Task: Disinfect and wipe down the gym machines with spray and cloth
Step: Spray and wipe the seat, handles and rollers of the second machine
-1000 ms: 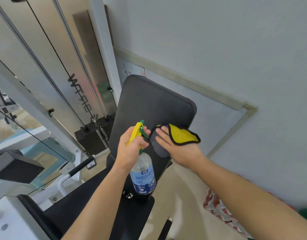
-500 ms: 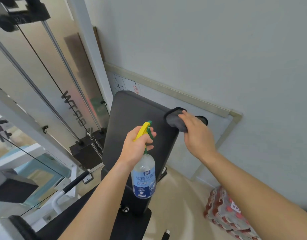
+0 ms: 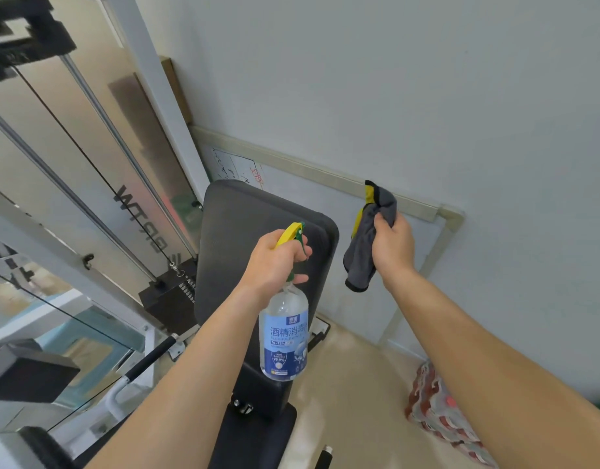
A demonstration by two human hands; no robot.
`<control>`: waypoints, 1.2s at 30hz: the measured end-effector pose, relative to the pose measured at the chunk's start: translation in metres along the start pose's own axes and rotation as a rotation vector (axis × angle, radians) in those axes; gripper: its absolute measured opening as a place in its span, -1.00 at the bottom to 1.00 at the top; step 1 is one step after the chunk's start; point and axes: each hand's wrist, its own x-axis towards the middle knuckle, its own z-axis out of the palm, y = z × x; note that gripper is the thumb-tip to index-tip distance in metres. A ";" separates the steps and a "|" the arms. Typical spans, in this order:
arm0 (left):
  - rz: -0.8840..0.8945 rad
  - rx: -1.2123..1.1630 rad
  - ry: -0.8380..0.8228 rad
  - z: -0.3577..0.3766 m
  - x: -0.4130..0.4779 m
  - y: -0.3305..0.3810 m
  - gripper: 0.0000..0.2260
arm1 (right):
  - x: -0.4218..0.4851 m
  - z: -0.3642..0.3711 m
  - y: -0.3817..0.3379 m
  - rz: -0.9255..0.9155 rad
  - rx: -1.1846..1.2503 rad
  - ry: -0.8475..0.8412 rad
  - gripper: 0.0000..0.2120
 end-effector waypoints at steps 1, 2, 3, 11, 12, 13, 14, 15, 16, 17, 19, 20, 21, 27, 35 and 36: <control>-0.003 0.007 -0.001 0.000 0.002 0.002 -0.80 | 0.001 0.000 -0.002 0.003 0.009 -0.014 -0.85; -0.006 0.019 -0.001 0.000 0.004 0.005 -0.81 | 0.003 0.001 -0.003 0.002 0.018 -0.022 -0.85; -0.011 0.031 0.003 0.000 0.006 0.007 -0.83 | 0.004 0.001 -0.005 0.000 0.027 -0.031 -0.85; -0.072 -0.004 0.043 -0.020 0.009 0.010 -0.76 | 0.010 0.034 -0.010 -0.127 0.028 -0.472 -0.83; -0.084 -0.025 0.062 -0.026 0.009 0.010 -0.75 | 0.009 0.042 -0.011 -0.174 -0.052 -0.555 -0.81; -0.095 -0.044 0.078 -0.032 0.009 0.011 -0.74 | 0.009 0.049 -0.016 -0.225 -0.149 -0.632 -0.77; -0.100 -0.051 0.089 -0.038 0.010 0.011 -0.74 | 0.011 0.056 -0.024 -0.287 -0.267 -0.676 -0.72; -0.098 -0.042 0.100 -0.045 0.011 0.012 -0.74 | 0.015 0.066 -0.033 -0.326 -0.386 -0.705 -0.67; -0.088 -0.020 0.111 -0.052 0.013 0.013 -0.73 | 0.021 0.076 -0.043 -0.344 -0.507 -0.732 -0.63; -0.073 0.008 0.119 -0.058 0.014 0.015 -0.73 | 0.026 0.088 -0.052 -0.368 -0.623 -0.762 -0.60; -0.039 0.059 0.138 -0.069 0.019 0.018 -0.72 | 0.033 0.117 -0.066 -0.429 -0.790 -0.828 -0.53; -0.028 0.072 0.149 -0.075 0.022 0.019 -0.72 | 0.034 0.134 -0.070 -0.447 -0.828 -0.851 -0.51; -0.023 0.077 0.160 -0.080 0.026 0.020 -0.72 | 0.034 0.150 -0.075 -0.467 -0.846 -0.859 -0.50; -0.001 0.103 0.157 -0.086 0.033 0.023 -0.75 | 0.042 0.165 -0.077 -0.440 -0.797 -0.918 -0.50; 0.031 0.067 0.074 -0.051 0.028 0.028 -0.77 | 0.013 0.037 -0.047 -0.402 -0.718 -0.830 -0.44; 0.025 0.069 0.069 -0.049 0.028 0.029 -0.76 | 0.010 0.027 -0.044 -0.385 -0.700 -0.844 -0.42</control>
